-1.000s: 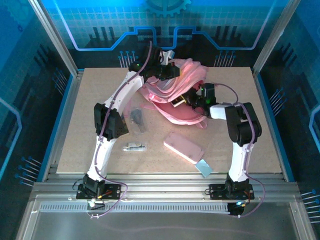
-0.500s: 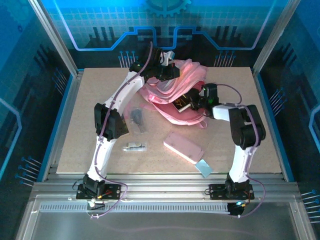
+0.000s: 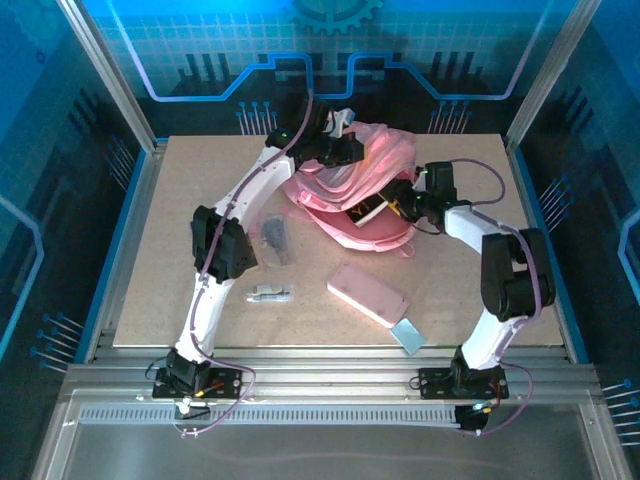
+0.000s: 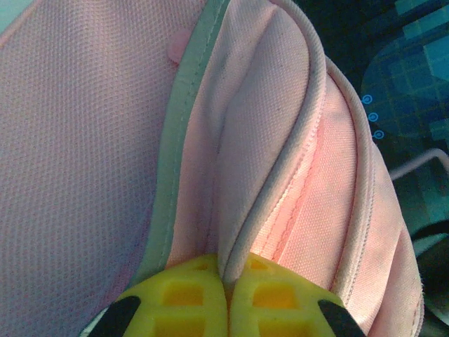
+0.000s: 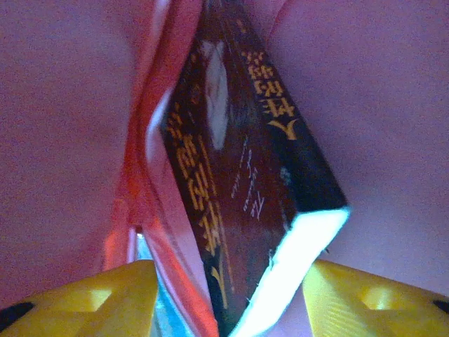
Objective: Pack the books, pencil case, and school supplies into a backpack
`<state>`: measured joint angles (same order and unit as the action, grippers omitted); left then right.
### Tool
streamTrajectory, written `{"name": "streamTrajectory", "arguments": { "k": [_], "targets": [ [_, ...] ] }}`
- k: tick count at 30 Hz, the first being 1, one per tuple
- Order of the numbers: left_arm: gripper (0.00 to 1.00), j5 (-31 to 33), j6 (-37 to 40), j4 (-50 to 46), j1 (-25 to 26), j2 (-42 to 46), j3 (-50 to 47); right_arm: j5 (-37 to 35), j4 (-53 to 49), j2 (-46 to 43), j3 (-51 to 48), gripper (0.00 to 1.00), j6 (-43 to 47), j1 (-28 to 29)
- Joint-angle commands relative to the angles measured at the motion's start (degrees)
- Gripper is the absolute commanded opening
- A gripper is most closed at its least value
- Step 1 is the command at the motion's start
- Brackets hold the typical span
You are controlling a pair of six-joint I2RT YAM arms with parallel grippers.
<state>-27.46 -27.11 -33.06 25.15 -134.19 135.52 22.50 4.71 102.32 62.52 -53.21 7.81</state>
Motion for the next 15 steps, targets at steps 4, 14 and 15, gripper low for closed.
{"name": "streamTrajectory", "arguments": {
  "k": [4, 14, 15],
  "targets": [
    [0.0, -1.01, -0.98, 4.59, 1.26, 4.63, 0.6, -0.75, 7.64, 8.89, 5.3, 0.15, -4.11, 3.24],
    [0.0, 0.35, -1.16, 4.94, 1.66, 4.38, 0.59, -5.4, -6.44, 13.08, 17.13, 0.44, -0.62, 4.4],
    [0.0, 0.79, -1.11, 4.72, 1.6, 4.29, 0.68, -6.04, -11.44, 12.47, 18.68, 0.59, 1.2, 4.41]
  ]
}}
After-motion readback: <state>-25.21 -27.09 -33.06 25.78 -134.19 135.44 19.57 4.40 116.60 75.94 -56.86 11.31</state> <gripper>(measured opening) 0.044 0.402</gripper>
